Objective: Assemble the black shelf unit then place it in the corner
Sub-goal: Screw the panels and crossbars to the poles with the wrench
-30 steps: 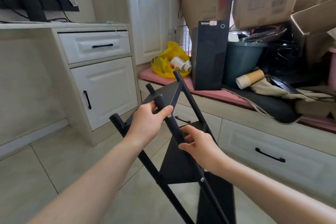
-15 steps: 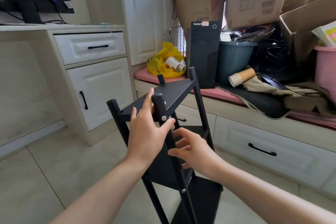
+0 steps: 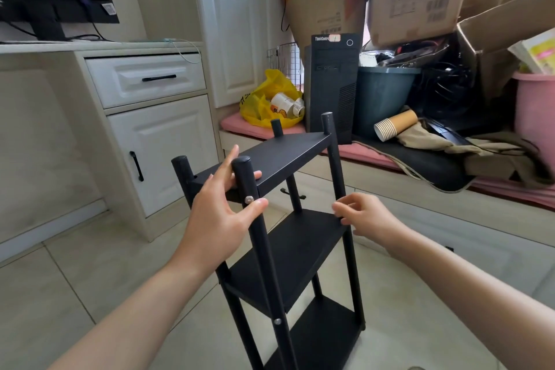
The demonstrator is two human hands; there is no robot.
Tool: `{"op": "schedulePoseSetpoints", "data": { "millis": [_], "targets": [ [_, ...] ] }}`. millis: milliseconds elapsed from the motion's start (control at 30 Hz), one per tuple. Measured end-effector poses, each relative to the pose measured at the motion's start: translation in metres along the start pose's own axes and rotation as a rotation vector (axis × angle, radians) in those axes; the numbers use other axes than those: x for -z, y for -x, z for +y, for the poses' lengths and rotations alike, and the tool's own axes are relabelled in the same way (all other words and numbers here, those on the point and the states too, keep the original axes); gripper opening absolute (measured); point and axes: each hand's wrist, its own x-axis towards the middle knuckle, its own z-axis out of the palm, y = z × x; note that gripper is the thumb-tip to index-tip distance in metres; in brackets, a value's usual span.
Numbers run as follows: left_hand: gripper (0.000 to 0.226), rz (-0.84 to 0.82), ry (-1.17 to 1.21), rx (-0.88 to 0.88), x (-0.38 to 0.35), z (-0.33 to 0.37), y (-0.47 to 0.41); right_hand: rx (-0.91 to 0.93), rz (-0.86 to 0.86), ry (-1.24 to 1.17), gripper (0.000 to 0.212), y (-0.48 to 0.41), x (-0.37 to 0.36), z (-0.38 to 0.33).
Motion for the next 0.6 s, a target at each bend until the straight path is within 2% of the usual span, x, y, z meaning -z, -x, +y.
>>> {"op": "schedulePoseSetpoints", "data": {
  "millis": [200,367,600],
  "targets": [
    [0.087,-0.069,0.001,-0.012,0.023,-0.007,0.002,-0.073,0.156,-0.078,0.042,-0.017,0.011,0.011],
    [0.085,-0.121,-0.012,-0.022,0.039,-0.013,0.003,-0.067,0.169,-0.046,0.057,-0.024,0.003,0.01],
    [0.085,-0.144,-0.027,-0.066,0.046,-0.016,0.009,-0.071,0.14,-0.067,0.053,-0.031,0.001,0.011]
  ]
}}
